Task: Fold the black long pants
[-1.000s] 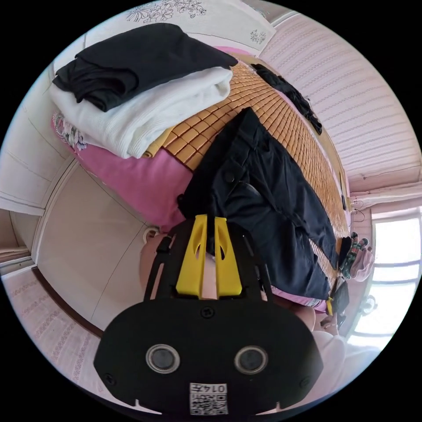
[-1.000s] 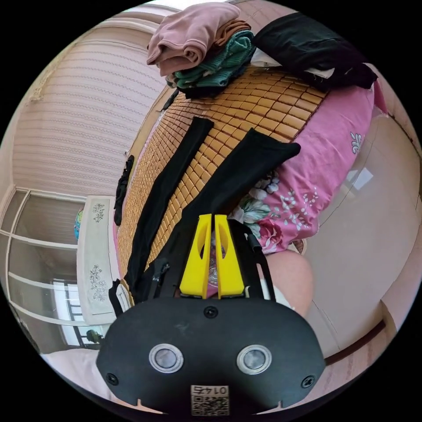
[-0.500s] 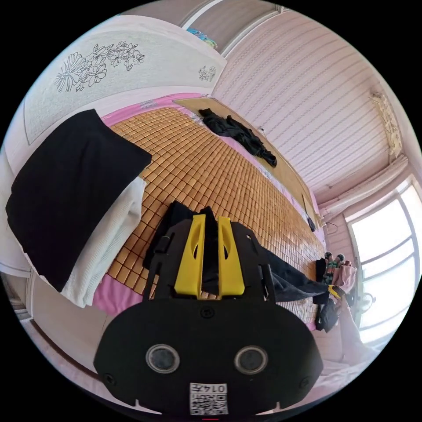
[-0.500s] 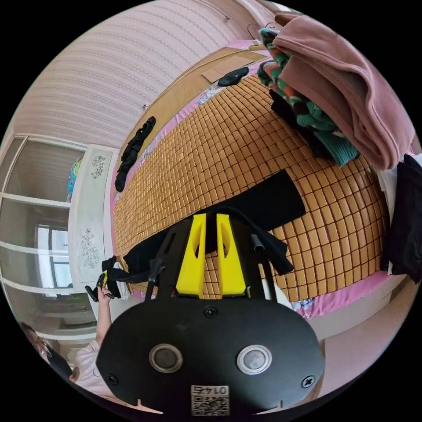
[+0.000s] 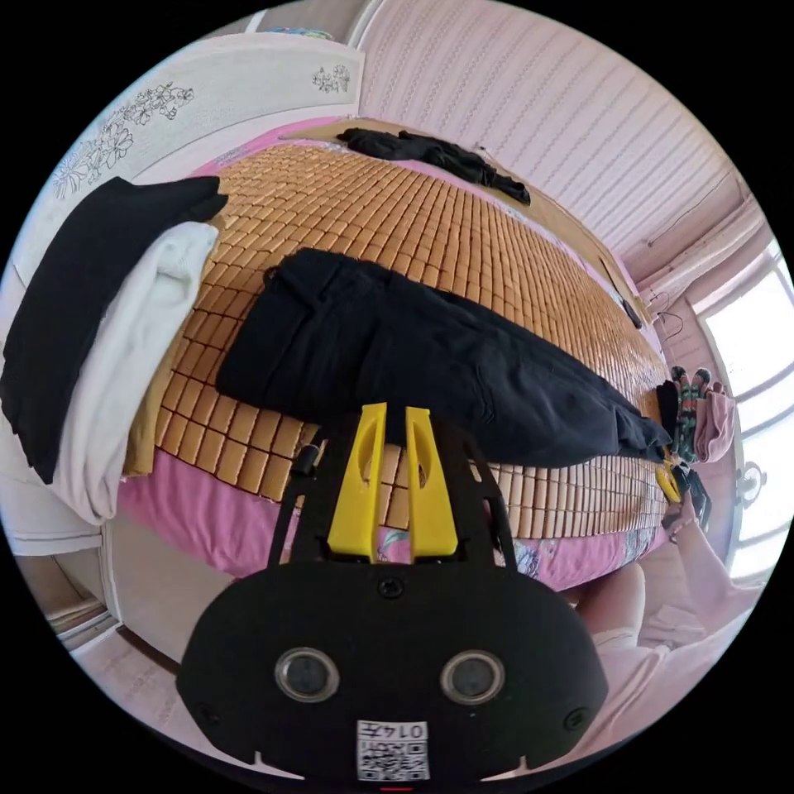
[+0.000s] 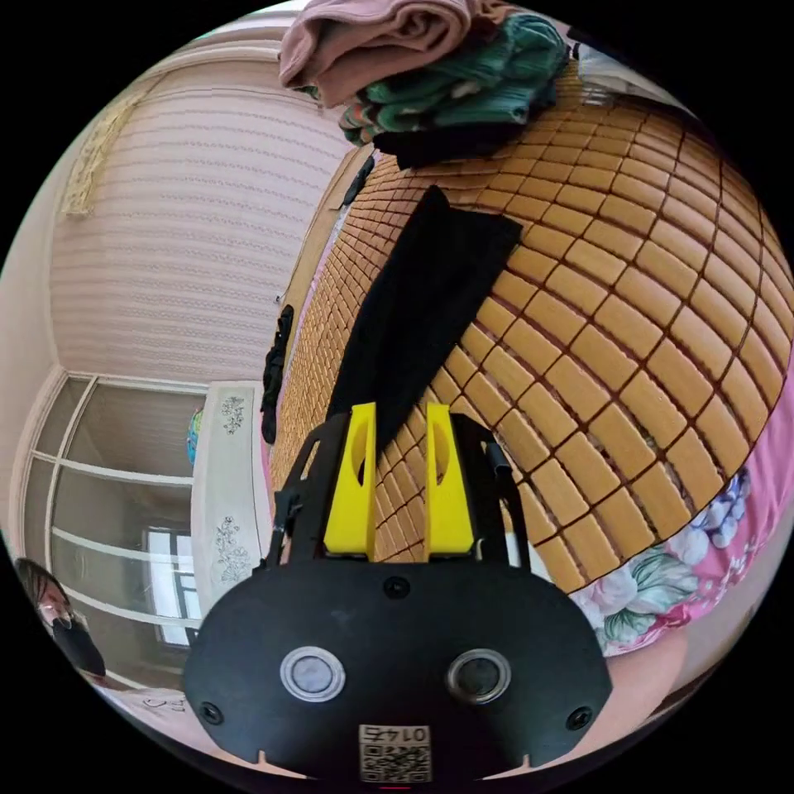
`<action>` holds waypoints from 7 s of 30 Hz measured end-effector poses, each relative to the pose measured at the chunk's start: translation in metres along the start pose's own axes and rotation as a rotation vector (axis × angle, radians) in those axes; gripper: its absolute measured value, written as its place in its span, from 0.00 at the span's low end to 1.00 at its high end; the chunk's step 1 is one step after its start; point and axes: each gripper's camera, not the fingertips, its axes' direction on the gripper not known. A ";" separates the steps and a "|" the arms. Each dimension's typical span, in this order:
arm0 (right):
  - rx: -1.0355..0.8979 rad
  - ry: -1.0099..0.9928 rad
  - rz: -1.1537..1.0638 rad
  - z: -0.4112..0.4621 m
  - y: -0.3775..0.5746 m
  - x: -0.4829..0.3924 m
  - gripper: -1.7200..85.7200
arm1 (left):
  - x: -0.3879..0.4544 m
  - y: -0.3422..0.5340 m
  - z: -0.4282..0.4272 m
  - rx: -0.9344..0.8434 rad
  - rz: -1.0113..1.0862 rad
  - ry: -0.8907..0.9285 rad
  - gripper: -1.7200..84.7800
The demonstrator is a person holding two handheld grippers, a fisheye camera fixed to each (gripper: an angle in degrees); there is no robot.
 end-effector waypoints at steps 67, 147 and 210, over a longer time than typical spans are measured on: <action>0.032 0.389 -0.173 -0.144 0.097 0.136 0.07 | 0.451 0.002 0.054 -0.347 1.122 -0.007 0.01; 0.197 0.262 -0.117 -0.146 0.159 0.057 0.04 | 0.366 0.050 0.038 -0.317 0.799 -0.080 0.03; -0.868 0.658 -1.303 0.321 0.374 -0.605 0.02 | 0.113 0.030 -0.008 0.206 0.273 -0.118 0.08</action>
